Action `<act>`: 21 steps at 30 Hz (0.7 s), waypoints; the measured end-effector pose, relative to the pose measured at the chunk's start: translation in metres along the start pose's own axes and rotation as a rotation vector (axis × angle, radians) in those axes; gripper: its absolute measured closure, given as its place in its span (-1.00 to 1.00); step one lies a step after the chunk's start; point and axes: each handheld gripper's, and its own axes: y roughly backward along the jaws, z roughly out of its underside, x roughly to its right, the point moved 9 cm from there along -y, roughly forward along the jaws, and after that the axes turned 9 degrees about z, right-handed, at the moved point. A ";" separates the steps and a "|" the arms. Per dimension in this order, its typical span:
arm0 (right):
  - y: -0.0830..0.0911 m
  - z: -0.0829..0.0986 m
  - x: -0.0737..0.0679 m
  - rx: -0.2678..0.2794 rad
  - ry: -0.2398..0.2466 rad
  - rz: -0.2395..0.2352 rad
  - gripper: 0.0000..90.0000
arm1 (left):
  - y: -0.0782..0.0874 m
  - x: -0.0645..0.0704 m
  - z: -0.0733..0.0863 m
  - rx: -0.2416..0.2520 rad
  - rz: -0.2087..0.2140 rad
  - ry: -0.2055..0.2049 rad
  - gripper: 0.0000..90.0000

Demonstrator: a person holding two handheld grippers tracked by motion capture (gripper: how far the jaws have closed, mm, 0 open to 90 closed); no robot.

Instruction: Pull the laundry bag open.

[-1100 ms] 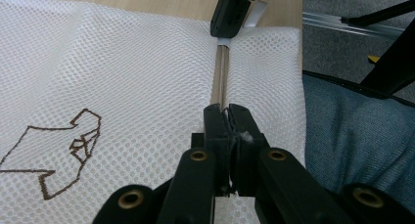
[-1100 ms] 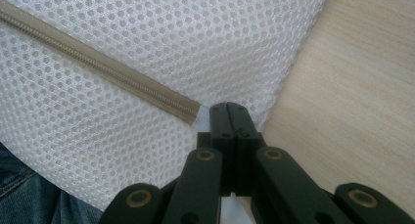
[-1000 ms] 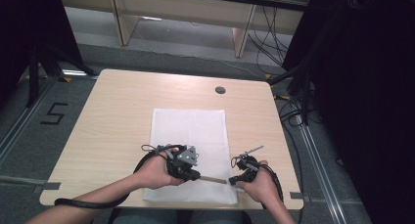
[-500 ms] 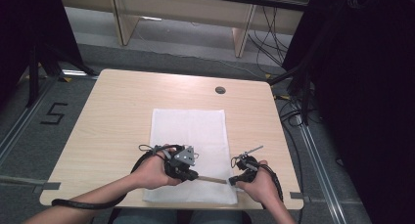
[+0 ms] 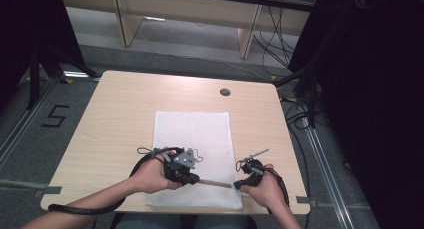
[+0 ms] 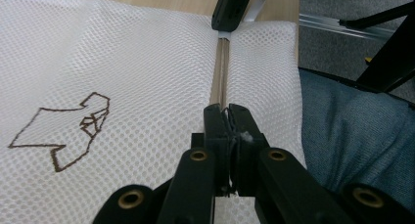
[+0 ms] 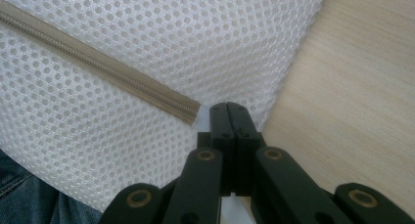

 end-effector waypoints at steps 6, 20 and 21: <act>0.000 0.000 0.000 -0.002 0.001 0.001 1.00 | 0.005 -0.001 0.003 -0.002 0.000 -0.008 0.94; 0.000 0.000 0.001 -0.002 0.003 0.005 1.00 | 0.022 -0.002 0.017 0.018 -0.010 0.033 0.94; 0.000 -0.001 0.000 0.009 -0.006 0.012 1.00 | 0.024 -0.002 0.018 0.016 -0.012 0.035 0.94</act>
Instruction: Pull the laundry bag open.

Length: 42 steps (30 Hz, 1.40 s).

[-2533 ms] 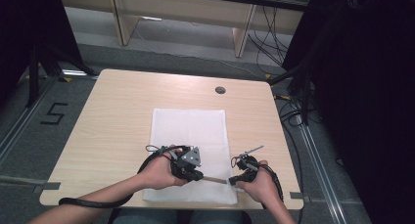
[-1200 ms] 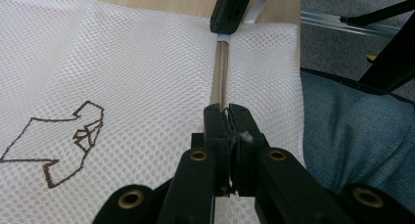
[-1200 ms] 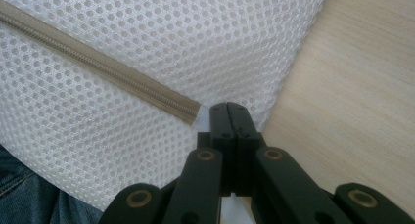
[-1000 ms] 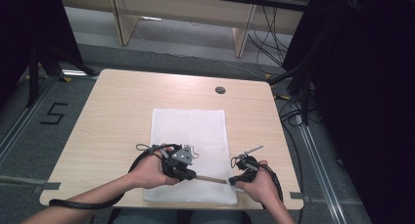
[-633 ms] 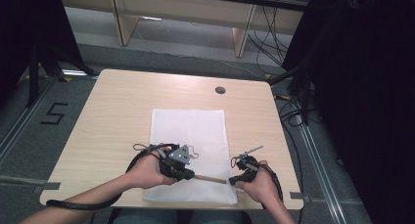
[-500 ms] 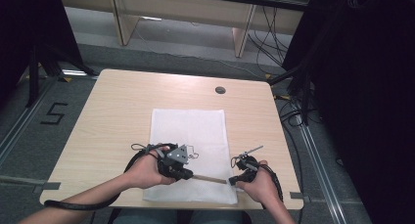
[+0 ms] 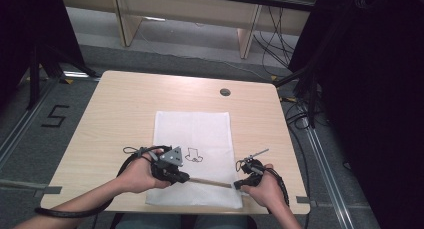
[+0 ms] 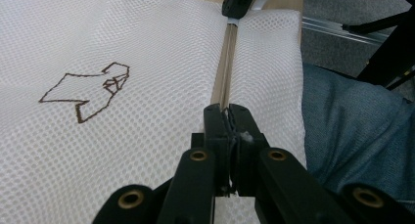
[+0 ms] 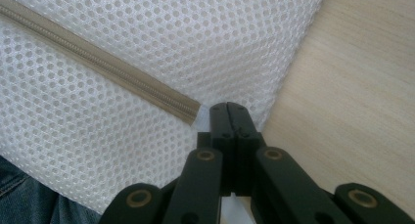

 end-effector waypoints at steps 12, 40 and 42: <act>0.001 0.001 -0.001 -0.020 0.002 -0.007 1.00 | 0.020 -0.001 0.015 0.026 -0.022 0.032 0.94; 0.001 0.001 0.000 -0.010 0.011 -0.006 1.00 | 0.070 -0.005 0.056 0.098 -0.080 0.128 0.94; 0.001 0.001 -0.001 -0.013 0.010 -0.010 1.00 | 0.074 -0.007 0.060 0.098 -0.089 0.132 0.94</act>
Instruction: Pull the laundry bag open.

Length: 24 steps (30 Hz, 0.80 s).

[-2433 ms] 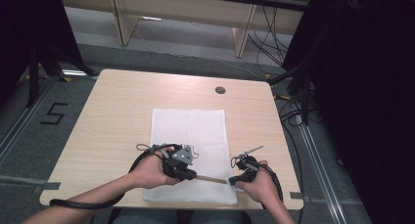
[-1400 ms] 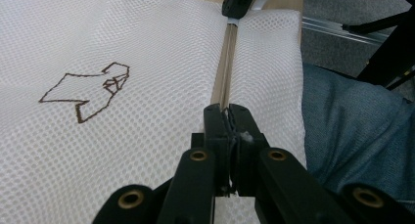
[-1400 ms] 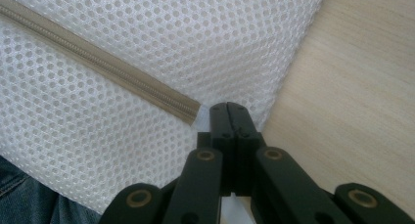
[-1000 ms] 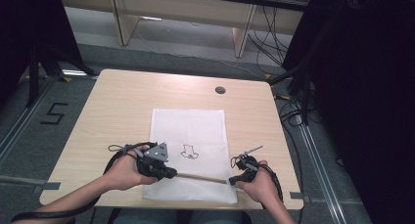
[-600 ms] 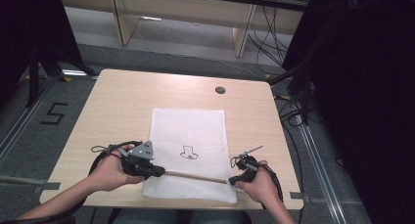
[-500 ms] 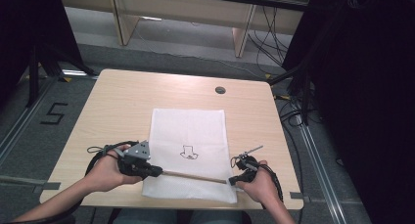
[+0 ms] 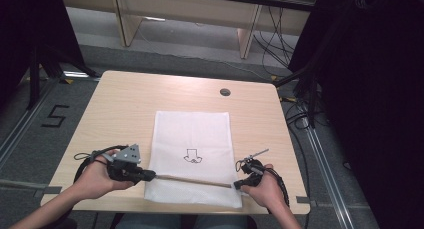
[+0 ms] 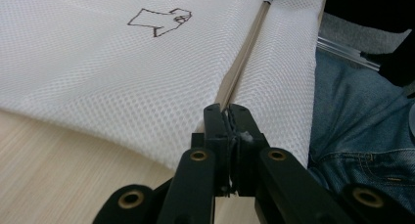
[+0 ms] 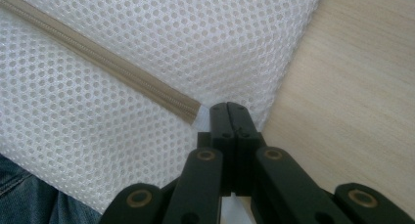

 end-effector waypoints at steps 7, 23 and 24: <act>0.000 0.000 0.001 -0.004 0.004 0.003 1.00 | 0.014 -0.008 0.017 0.029 -0.017 0.054 0.94; 0.000 0.000 0.000 0.008 -0.012 0.007 1.00 | -0.006 -0.020 0.048 -0.027 -0.054 0.088 0.94; 0.001 0.001 -0.001 0.009 -0.011 0.001 1.00 | -0.008 -0.020 0.050 -0.033 -0.060 0.102 0.94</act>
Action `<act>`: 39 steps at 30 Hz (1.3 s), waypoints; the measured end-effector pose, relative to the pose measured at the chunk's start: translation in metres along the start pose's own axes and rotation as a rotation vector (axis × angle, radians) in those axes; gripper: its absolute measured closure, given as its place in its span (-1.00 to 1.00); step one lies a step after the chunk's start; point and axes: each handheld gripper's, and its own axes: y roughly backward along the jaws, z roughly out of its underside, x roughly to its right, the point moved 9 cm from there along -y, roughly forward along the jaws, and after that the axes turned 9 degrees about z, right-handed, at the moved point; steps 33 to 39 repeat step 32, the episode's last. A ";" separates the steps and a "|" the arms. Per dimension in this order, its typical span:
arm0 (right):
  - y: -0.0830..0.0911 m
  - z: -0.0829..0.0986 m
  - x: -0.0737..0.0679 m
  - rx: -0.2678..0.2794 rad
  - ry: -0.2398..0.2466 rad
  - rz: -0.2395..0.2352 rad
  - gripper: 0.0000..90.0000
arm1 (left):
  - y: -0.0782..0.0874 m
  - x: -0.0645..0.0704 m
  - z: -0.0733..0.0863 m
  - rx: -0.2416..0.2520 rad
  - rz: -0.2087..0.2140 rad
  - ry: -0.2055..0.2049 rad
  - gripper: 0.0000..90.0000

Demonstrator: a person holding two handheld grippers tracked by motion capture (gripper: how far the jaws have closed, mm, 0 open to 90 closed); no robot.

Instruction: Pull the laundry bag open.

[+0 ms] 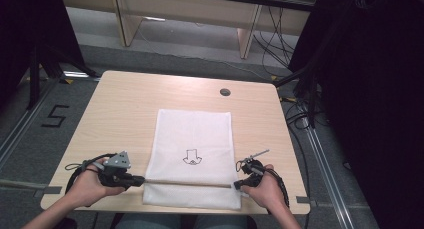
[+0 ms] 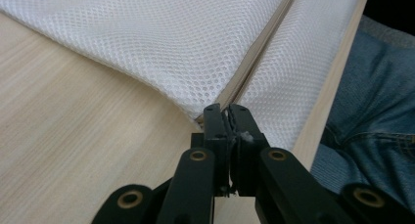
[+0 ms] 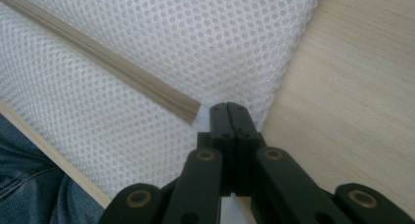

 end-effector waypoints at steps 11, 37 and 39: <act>0.001 -0.001 -0.001 0.013 0.008 0.025 1.00 | -0.005 -0.008 0.001 -0.011 -0.057 -0.019 0.92; 0.022 -0.015 0.014 0.168 -0.068 0.081 0.69 | 0.021 -0.039 -0.016 0.261 -0.175 0.079 0.21; 0.022 -0.015 0.014 0.168 -0.068 0.081 0.69 | 0.021 -0.039 -0.016 0.261 -0.175 0.079 0.21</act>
